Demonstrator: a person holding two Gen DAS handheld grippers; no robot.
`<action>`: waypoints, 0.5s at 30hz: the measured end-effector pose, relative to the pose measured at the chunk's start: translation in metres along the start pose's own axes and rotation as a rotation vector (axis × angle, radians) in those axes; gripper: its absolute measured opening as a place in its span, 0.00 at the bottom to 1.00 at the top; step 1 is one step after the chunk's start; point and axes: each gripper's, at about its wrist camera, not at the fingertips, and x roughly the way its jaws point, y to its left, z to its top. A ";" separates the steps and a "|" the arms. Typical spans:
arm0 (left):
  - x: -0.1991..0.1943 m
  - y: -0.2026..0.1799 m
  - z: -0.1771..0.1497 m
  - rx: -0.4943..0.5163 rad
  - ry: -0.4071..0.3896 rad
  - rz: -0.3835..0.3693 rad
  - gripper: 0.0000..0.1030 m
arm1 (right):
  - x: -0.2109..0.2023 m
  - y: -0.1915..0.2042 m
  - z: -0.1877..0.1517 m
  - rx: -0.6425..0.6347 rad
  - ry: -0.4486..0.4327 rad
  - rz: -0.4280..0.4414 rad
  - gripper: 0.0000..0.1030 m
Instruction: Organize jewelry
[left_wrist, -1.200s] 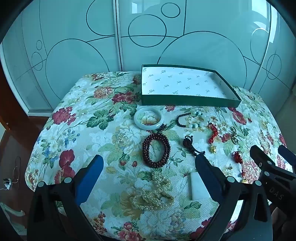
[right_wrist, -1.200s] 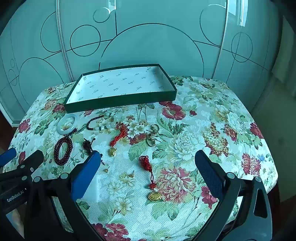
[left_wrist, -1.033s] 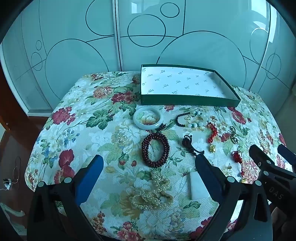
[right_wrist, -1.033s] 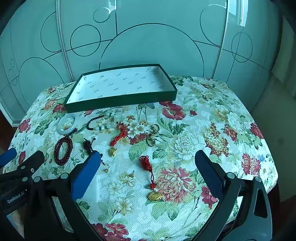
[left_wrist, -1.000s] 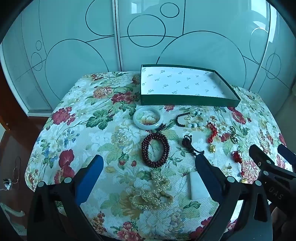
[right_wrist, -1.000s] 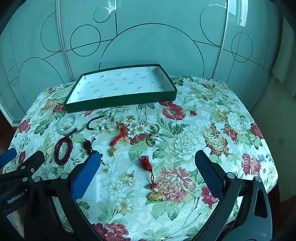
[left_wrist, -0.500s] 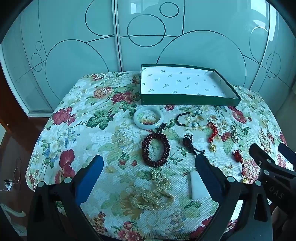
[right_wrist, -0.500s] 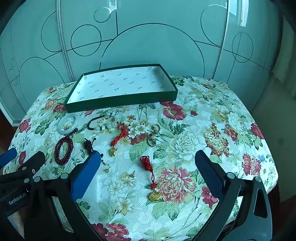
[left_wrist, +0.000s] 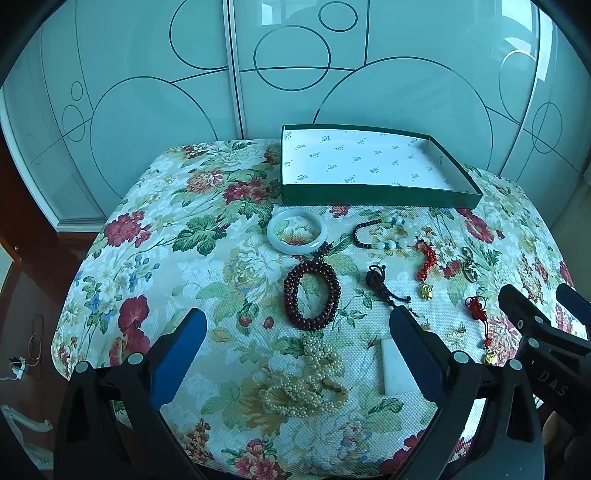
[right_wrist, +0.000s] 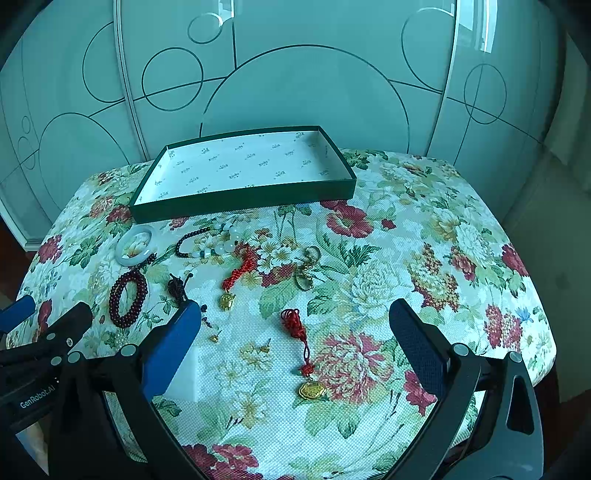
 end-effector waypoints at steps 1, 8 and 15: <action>0.000 0.000 0.000 0.000 0.000 0.000 0.96 | 0.000 0.000 0.000 0.000 0.001 0.000 0.98; 0.001 0.001 -0.001 0.002 0.002 0.001 0.96 | 0.000 0.000 0.000 0.000 0.002 0.000 0.98; 0.003 0.000 -0.002 0.002 0.013 0.004 0.96 | 0.000 0.001 0.000 0.001 0.002 0.001 0.98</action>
